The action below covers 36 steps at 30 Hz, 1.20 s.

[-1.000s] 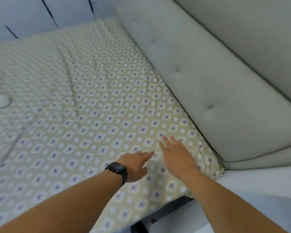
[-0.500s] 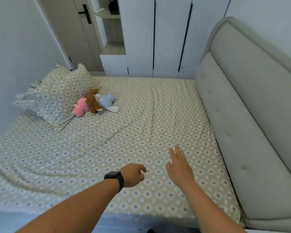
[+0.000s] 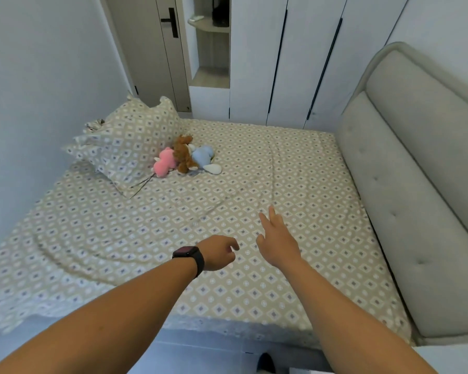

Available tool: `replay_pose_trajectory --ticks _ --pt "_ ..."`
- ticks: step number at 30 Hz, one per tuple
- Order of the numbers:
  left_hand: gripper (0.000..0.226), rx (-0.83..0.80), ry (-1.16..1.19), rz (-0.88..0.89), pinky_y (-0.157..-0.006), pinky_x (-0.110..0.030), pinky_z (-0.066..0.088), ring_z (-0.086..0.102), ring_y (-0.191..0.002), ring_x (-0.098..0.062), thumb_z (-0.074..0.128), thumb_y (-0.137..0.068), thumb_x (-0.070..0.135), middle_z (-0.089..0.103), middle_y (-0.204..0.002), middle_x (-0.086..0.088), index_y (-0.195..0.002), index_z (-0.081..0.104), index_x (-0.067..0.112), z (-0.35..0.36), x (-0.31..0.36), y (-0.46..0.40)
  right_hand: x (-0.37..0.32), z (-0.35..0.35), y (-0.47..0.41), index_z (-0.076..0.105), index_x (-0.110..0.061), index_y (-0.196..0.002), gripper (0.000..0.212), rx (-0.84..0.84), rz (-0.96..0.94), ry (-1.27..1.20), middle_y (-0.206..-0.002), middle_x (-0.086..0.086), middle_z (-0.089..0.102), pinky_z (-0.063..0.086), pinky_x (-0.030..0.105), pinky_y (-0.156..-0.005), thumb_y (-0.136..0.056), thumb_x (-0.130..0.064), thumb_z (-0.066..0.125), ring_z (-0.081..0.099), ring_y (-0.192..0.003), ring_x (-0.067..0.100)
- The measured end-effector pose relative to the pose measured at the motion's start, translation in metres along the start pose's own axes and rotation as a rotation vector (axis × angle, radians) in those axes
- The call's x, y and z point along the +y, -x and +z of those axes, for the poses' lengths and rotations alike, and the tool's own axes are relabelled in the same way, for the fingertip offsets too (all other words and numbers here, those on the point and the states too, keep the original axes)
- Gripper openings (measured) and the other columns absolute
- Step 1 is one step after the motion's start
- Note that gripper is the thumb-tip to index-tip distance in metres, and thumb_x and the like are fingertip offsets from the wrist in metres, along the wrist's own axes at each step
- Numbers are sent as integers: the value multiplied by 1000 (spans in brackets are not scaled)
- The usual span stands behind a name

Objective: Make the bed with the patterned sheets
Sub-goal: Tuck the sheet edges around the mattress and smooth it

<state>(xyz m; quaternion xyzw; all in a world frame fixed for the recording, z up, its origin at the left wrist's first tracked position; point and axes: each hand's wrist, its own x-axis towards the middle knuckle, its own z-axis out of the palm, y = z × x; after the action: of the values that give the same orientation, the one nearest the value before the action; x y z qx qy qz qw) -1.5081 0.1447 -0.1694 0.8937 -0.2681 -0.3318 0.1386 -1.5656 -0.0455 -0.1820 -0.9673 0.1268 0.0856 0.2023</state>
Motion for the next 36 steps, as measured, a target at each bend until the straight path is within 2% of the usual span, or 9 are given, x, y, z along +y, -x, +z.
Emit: replay_pose_trajectory --ticks 7,13,19,22,24,26,28,30,36 --pt "37 -3 8 49 -102 -36 47 59 -120 -21 48 -102 26 63 -134 1 -138 56 24 -11 -7 -28 17 -5 5 10 -24 -162 63 1 55 83 -169 -5 -16 30 43 -120 -105 -26 38 -6 -156 22" --pt "37 -12 -17 54 -98 -37 50 61 -116 -21 47 -103 29 62 -135 1 -139 54 27 -25 25 -116 71 -38 -52 8 -24 -162 64 32 81 124 -169 -4 -16 27 41 -121 -105 -26 37 -8 -156 21" --pt "38 20 20 11 -99 -39 50 60 -117 -24 49 -104 29 58 -139 -6 -142 52 22 -60 73 -205 139 -87 -116 5 -21 -163 66 -30 109 198 -169 -1 -14 23 42 -124 -106 -27 38 -6 -156 24" --pt "39 37 1 26 -98 -40 50 60 -116 -25 49 -104 29 59 -138 -5 -142 52 22 -74 97 -235 158 -107 -135 7 -21 -162 64 -11 107 236 -170 1 -8 23 43 -123 -106 -29 38 -2 -156 27" --pt "39 39 -14 27 -97 -40 52 62 -113 -26 49 -104 29 59 -137 -5 -142 52 22 -82 112 -255 171 -119 -148 9 -20 -162 63 -16 126 214 -170 3 4 24 43 -122 -106 -29 37 3 -156 28" --pt "39 17 -47 24 -98 -42 51 61 -115 -26 48 -104 30 58 -139 -5 -142 51 23 -85 121 -276 185 -126 -158 15 -23 -162 61 -48 154 166 -158 6 38 38 42 -112 -105 -30 37 30 -148 30" --pt "41 -7 -93 11 -99 -43 51 59 -119 -27 49 -103 30 55 -143 -6 -143 50 24 -88 131 -300 200 -131 -173 21 -26 -160 58 -92 186 141 -135 5 59 49 37 -88 -105 -32 36 57 -120 28" --pt "42 -10 -113 18 -99 -42 50 58 -121 -27 49 -102 32 53 -146 -6 -144 49 25 -90 141 -328 218 -132 -190 27 -27 -159 55 -112 199 122 -135 4 60 50 36 -83 -104 -34 35 61 -112 26" --pt "48 -60 -152 -15 -98 -45 51 56 -122 -29 50 -102 34 43 -151 -6 -148 41 27 -61 143 -418 272 -89 -235 36 -22 -154 50 -128 233 89 -144 4 51 48 41 -98 -105 -31 37 51 -127 27"
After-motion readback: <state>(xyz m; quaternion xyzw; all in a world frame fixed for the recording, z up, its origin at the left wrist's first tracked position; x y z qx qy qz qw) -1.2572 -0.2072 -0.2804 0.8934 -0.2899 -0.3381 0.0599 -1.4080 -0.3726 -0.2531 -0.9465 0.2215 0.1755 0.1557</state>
